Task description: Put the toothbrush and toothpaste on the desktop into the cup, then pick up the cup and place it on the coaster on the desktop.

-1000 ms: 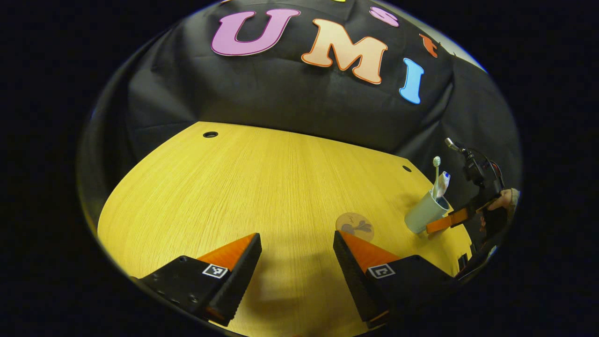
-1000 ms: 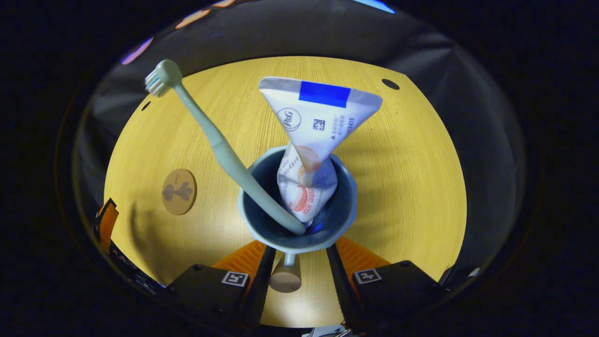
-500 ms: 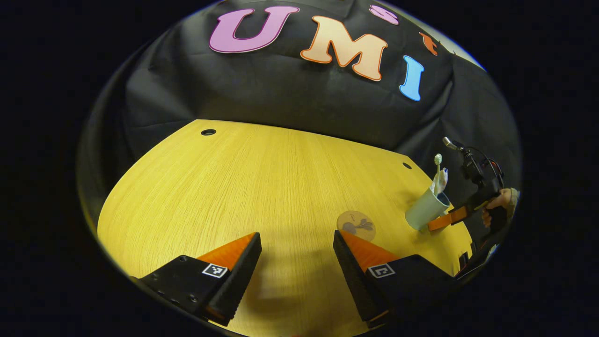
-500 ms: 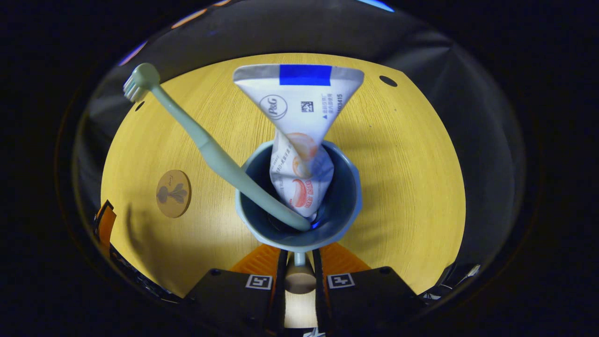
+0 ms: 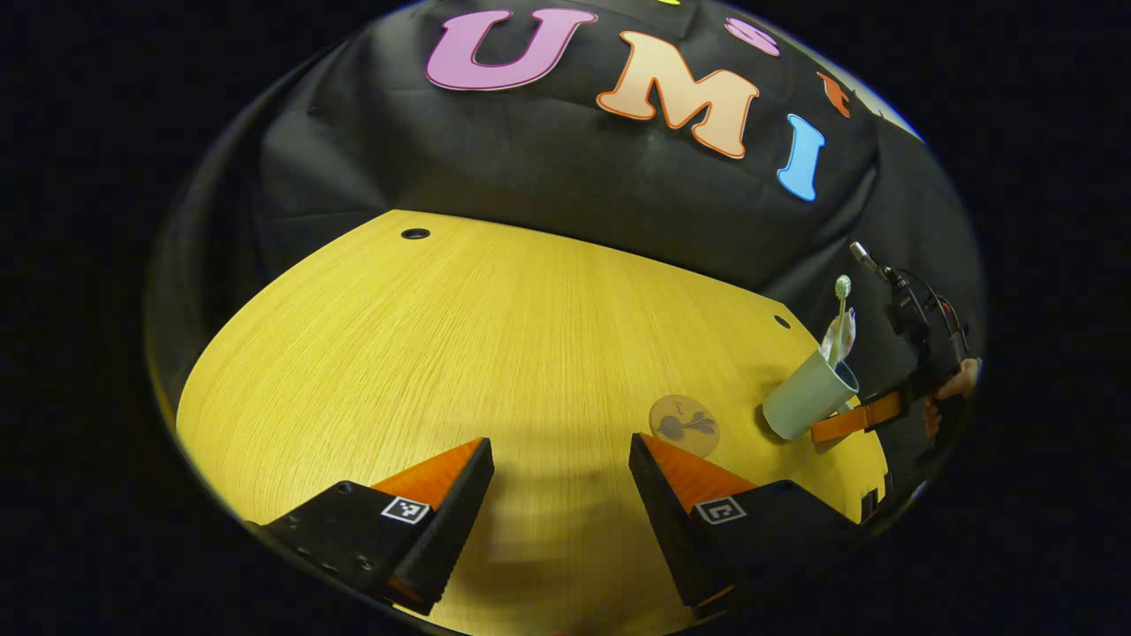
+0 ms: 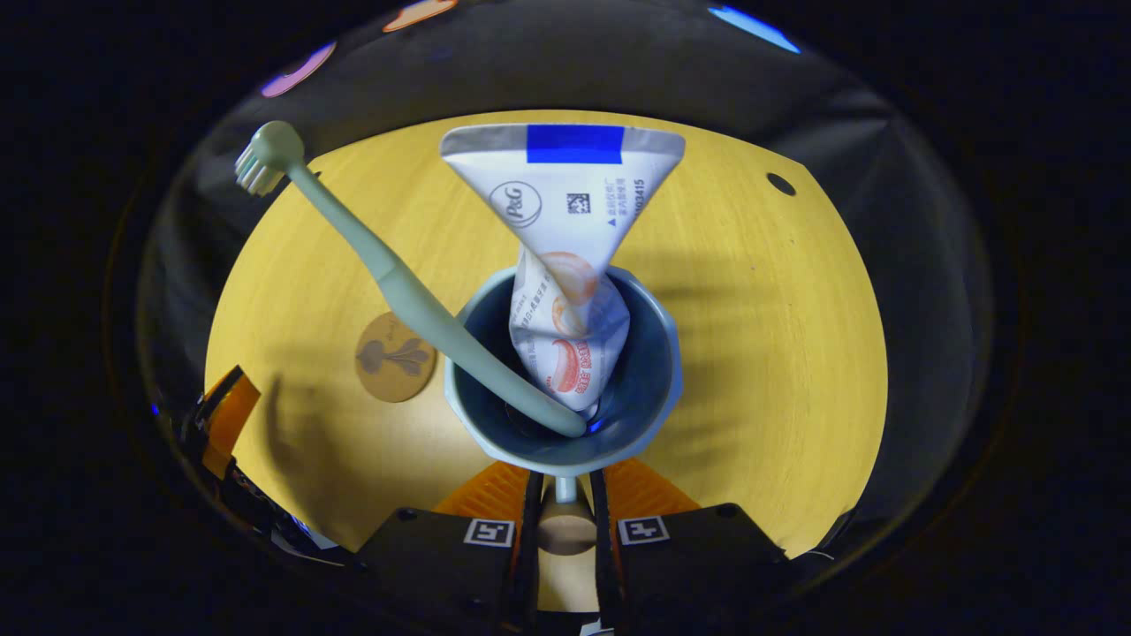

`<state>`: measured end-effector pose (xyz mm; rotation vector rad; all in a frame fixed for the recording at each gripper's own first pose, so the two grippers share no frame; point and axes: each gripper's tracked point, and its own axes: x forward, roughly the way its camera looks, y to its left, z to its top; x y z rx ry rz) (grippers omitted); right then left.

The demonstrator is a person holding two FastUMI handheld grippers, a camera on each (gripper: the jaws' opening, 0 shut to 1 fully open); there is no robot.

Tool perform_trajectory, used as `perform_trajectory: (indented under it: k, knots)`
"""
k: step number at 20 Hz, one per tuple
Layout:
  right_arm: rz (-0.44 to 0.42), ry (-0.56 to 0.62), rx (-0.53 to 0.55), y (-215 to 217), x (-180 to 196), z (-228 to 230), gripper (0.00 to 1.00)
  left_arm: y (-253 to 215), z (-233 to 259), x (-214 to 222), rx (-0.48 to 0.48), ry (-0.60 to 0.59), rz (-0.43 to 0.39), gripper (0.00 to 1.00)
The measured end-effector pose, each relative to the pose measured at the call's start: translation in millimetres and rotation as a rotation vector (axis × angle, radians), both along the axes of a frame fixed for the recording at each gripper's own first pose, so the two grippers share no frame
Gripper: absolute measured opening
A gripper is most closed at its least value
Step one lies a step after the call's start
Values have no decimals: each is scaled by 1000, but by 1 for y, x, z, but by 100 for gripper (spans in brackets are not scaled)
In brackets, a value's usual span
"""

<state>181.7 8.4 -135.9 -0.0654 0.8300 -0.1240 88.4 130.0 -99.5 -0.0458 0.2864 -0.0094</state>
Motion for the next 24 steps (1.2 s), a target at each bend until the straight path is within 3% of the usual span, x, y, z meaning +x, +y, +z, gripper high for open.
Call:
perform_trajectory:
  k: [9,16,24]
  knots:
    - [193,38,-38,-10,5,2,28,34,1,-17,-2,-20,68,93]
    - [250,64,-72,-10,6,1,28,49,-3,-22,-52,-20,114,93]
    - [273,68,-108,-12,6,2,30,55,-4,-24,-34,-13,122,93]
